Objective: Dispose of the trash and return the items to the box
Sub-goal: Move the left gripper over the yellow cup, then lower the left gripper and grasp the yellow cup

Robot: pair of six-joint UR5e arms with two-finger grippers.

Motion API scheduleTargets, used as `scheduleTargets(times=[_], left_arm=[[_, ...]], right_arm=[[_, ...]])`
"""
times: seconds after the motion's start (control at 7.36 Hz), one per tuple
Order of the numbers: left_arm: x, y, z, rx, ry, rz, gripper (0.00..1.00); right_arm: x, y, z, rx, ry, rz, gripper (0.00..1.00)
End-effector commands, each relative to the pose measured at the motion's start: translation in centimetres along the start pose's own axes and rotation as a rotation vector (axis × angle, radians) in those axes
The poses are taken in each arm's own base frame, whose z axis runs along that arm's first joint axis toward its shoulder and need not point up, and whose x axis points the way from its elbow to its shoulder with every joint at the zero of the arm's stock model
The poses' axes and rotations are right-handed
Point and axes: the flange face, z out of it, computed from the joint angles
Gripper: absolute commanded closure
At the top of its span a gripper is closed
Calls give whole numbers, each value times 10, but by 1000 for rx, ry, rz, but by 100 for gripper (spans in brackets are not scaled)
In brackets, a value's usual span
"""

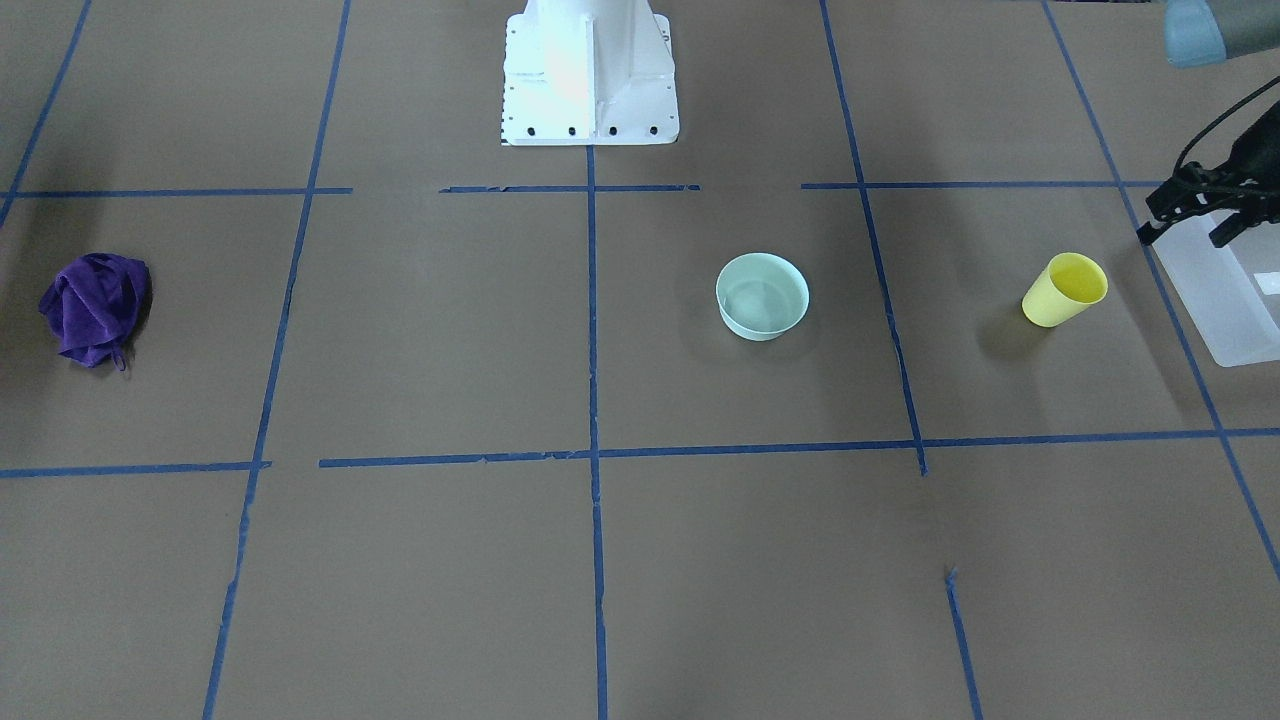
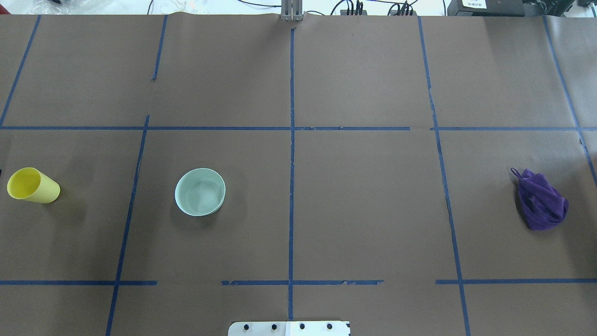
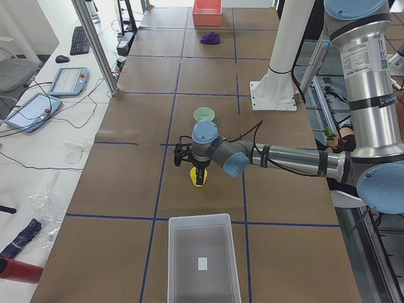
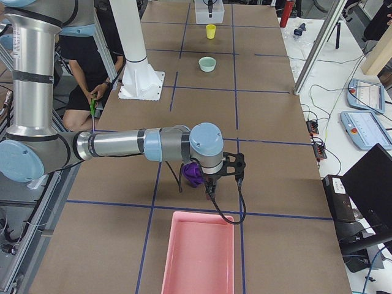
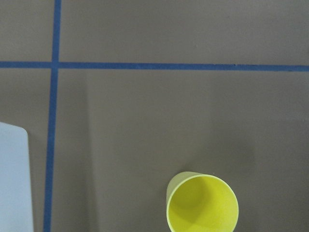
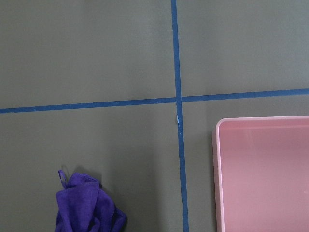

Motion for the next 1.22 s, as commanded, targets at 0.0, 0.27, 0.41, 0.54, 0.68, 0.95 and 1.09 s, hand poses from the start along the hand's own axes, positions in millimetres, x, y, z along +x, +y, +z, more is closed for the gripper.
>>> scheduleTargets(times=[0.0, 0.27, 0.41, 0.54, 0.68, 0.95, 1.09], left_arm=[[-11, 9, 33, 14, -19, -18, 0], [-7, 10, 49, 1, -15, -32, 0], [-8, 7, 52, 5, -22, -34, 0], [-9, 1, 59, 3, -26, -37, 0], [-9, -5, 64, 2, -28, -38, 0], [-7, -6, 70, -6, -29, -32, 0], [-3, -3, 75, -19, -27, -24, 7]], right_arm=[[1, 0, 1, -2, 0, 3, 0], [2, 0, 1, -3, 2, 2, 0], [1, 0, 1, -2, 2, 1, 0], [1, 0, 1, -2, 2, 1, 0], [1, 0, 1, -2, 2, 1, 0], [2, 0, 1, -3, 2, 2, 0], [2, 0, 1, -3, 2, 2, 0]])
